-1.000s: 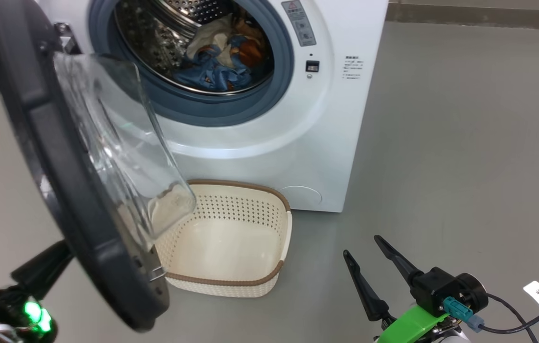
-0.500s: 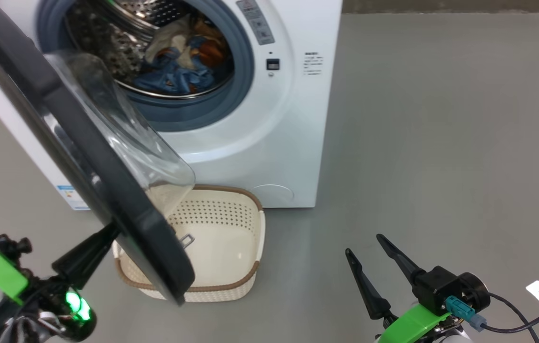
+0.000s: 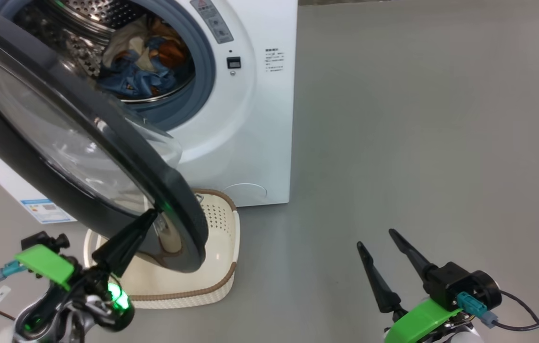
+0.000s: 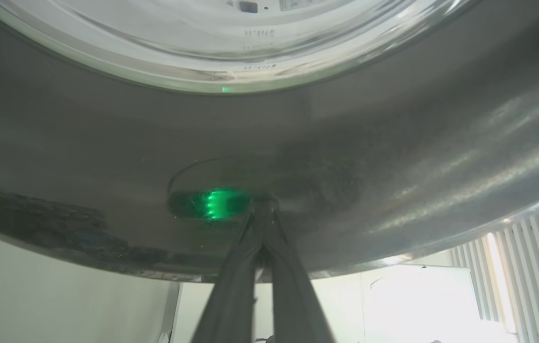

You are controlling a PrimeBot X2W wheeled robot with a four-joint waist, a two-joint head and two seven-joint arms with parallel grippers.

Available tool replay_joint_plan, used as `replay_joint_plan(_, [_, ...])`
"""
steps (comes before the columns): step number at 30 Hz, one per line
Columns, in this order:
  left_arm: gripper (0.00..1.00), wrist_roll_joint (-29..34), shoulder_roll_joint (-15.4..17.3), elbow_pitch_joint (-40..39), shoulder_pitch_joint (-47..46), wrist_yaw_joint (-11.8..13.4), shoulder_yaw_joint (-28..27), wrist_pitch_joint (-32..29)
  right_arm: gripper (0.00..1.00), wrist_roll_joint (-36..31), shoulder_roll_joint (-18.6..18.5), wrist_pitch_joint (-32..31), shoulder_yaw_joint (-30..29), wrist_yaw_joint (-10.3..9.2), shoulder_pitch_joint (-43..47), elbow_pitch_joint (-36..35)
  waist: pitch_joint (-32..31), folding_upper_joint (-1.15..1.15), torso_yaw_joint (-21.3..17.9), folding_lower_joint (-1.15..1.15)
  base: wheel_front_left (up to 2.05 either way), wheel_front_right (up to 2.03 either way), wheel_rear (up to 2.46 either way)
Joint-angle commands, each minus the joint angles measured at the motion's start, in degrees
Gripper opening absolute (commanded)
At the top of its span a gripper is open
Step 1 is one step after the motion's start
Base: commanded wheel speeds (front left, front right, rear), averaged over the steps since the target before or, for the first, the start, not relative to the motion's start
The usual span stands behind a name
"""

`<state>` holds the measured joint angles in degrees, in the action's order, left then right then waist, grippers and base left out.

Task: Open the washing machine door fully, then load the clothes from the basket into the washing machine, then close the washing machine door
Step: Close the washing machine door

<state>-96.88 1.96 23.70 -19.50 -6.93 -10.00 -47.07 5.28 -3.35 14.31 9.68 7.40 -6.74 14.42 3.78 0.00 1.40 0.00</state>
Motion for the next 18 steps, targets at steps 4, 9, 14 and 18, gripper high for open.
replay_joint_plan(4, [0.00, -0.7, 0.9, -2.0, -4.0, -0.5, 1.8, 7.0, 1.00, -1.0, 0.4, 0.7, -0.7, 0.09, 0.2, -1.9, 0.7, 0.00, -1.2, 0.00, 0.00, 0.00, 0.00])
replay_joint_plan(9, [0.00, -1.6, 0.9, -2.4, -4.9, -0.5, 5.3, 13.5, 1.00, -1.1, 0.5, 0.7, -2.8, 0.09, 0.9, -2.3, 1.0, 0.00, -2.1, 0.00, 0.00, 0.00, 0.00])
replay_joint_plan(14, [0.00, -2.7, 0.9, -3.0, -5.2, -0.6, 7.8, 19.3, 1.00, -1.0, 0.5, 0.7, -3.2, 0.09, 1.0, -2.2, 1.0, 0.00, -3.0, 0.00, 0.00, 0.00, 0.00])
replay_joint_plan(18, [0.00, -2.9, 0.9, -3.3, -4.9, -0.6, 9.0, 21.5, 1.00, -0.7, 0.5, 0.7, -3.4, 0.09, 1.0, -2.3, 0.8, 0.00, -3.4, 0.00, 0.00, 0.00, 0.00])
